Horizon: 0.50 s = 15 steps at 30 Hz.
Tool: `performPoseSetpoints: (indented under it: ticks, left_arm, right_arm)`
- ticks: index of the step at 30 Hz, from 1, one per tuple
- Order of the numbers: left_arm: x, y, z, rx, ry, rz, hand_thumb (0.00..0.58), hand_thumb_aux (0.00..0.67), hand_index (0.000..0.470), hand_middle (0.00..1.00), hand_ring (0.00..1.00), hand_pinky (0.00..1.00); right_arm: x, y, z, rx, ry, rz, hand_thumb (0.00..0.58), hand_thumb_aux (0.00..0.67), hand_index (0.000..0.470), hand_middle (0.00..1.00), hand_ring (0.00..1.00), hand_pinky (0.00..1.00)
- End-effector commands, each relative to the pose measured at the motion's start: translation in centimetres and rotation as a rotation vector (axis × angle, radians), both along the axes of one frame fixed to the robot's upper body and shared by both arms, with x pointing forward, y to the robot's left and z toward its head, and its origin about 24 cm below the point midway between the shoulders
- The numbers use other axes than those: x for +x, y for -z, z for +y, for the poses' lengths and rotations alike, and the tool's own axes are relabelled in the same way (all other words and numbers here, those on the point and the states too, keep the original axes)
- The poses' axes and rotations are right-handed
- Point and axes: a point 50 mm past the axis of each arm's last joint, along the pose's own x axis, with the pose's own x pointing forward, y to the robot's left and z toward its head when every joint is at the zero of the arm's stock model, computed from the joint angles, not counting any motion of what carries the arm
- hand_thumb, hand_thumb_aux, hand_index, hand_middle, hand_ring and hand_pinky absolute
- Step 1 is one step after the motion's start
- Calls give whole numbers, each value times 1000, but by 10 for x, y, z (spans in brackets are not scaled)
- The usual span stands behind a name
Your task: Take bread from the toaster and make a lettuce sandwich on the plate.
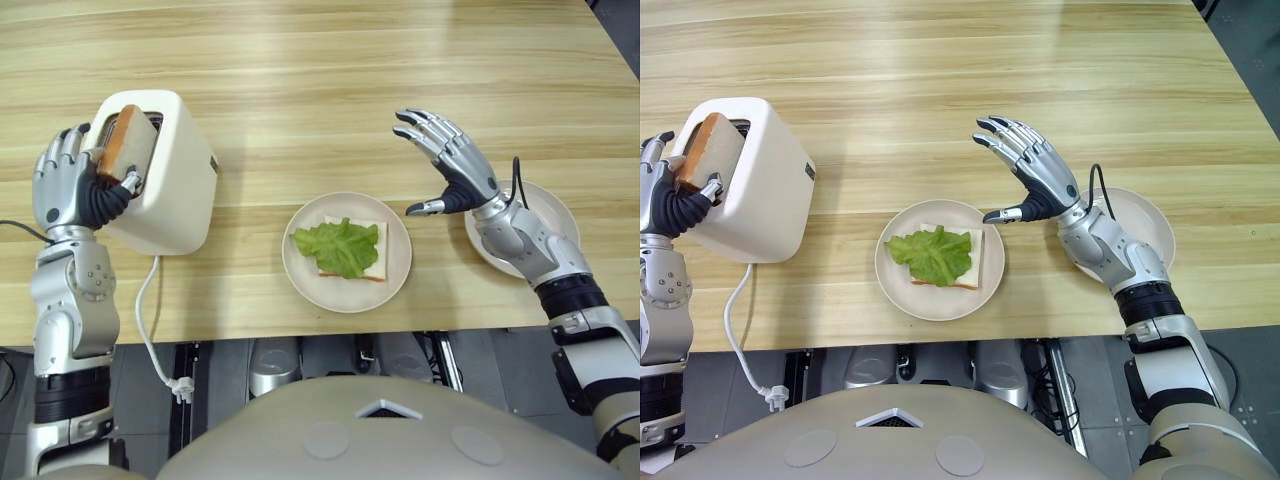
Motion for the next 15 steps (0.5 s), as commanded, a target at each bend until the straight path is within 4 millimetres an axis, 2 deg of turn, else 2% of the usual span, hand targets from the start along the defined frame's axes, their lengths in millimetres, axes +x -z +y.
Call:
performPoseSetpoints:
  ticks: [1, 6, 7, 8, 10, 12, 15]
  left_arm:
    - [1, -37, -1, 74, 7, -212, 580, 670, 460, 0, 0, 0]
    - [-2, -79, -17, 164, 80, -457, 580, 670, 460, 0, 0, 0]
    - [-2, -86, -21, 175, 103, -490, 580, 670, 460, 86, 86, 86]
    - [-1, -92, -24, 177, 131, -510, 580, 670, 460, 1000, 1000, 1000]
    - [3, -99, -35, 134, 215, -514, 580, 670, 460, 1000, 1000, 1000]
    - [9, -100, -47, -6, 327, -493, 580, 670, 460, 1000, 1000, 1000]
    - [27, -83, -85, -247, 599, -311, 580, 670, 460, 1000, 1000, 1000]
  right_arm:
    - [0, 4, -3, -7, 17, 13, 0, 0, 0, 0, 0, 0]
    - [0, 7, 0, -5, 19, 24, 0, 0, 0, 0, 0, 0]
    - [1, 7, 0, -2, 23, 23, 0, 0, 0, 0, 0, 0]
    - [1, 7, -1, 2, 28, 21, 0, 0, 0, 0, 0, 0]
    - [3, 4, -5, 20, 39, 7, 0, 0, 0, 0, 0, 0]
    - [3, 0, -8, 45, 46, -14, 0, 0, 0, 0, 0, 0]
    - [0, -13, -14, 104, 35, -88, 0, 0, 0, 0, 0, 0]
